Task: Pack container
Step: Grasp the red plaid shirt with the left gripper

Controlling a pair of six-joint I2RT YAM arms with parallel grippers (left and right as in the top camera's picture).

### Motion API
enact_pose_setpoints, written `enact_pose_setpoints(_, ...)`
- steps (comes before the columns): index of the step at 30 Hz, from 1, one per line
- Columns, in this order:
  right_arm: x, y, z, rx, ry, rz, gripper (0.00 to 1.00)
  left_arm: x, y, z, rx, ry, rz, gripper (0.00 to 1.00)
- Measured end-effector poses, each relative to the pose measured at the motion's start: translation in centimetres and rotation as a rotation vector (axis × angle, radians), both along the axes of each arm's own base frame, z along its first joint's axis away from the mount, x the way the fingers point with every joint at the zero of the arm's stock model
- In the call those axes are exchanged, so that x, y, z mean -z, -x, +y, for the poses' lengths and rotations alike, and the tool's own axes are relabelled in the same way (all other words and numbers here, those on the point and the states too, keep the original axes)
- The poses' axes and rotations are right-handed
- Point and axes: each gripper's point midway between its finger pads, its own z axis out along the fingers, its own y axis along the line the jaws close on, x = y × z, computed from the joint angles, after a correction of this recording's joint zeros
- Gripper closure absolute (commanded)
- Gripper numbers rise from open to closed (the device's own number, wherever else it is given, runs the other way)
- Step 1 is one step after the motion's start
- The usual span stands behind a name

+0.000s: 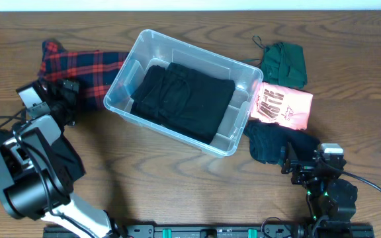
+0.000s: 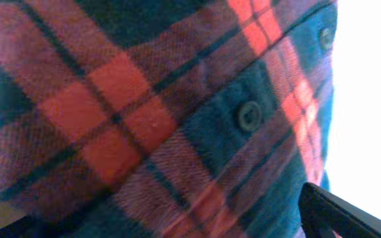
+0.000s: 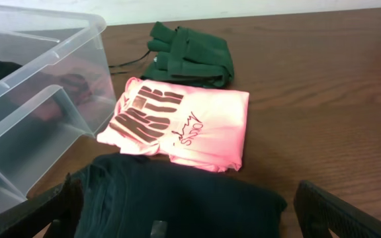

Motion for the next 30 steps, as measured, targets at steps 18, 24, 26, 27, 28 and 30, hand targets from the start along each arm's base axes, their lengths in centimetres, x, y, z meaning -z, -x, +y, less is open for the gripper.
enact_pose_setpoints(18,0.0,0.0,0.0,0.0,0.0,0.0,0.01,0.5,-3.0,-1.2,0.115,0.082,-0.195,0.87)
enact_pose_setpoints(24,0.0,0.0,0.0,0.0,0.0,0.0,0.01,-0.8,-2.6,-0.8,0.141,0.11,-0.234,0.94)
enact_pose_setpoints(26,0.0,0.0,0.0,0.0,0.0,0.0,0.01,-2.4,-2.6,-0.5,0.147,0.103,-0.266,0.94)
enact_pose_setpoints(27,0.0,0.0,0.0,0.0,0.0,0.0,0.01,-3.5,-2.6,-0.4,0.153,0.096,-0.287,0.94)
enact_pose_setpoints(28,0.0,0.0,0.0,0.0,0.0,0.0,0.01,-4.8,-2.6,-0.3,0.16,0.086,-0.311,0.94)
enact_pose_setpoints(30,0.0,0.0,0.0,0.0,0.0,0.0,0.01,-8.0,-2.6,-0.4,0.179,0.053,-0.373,0.94)
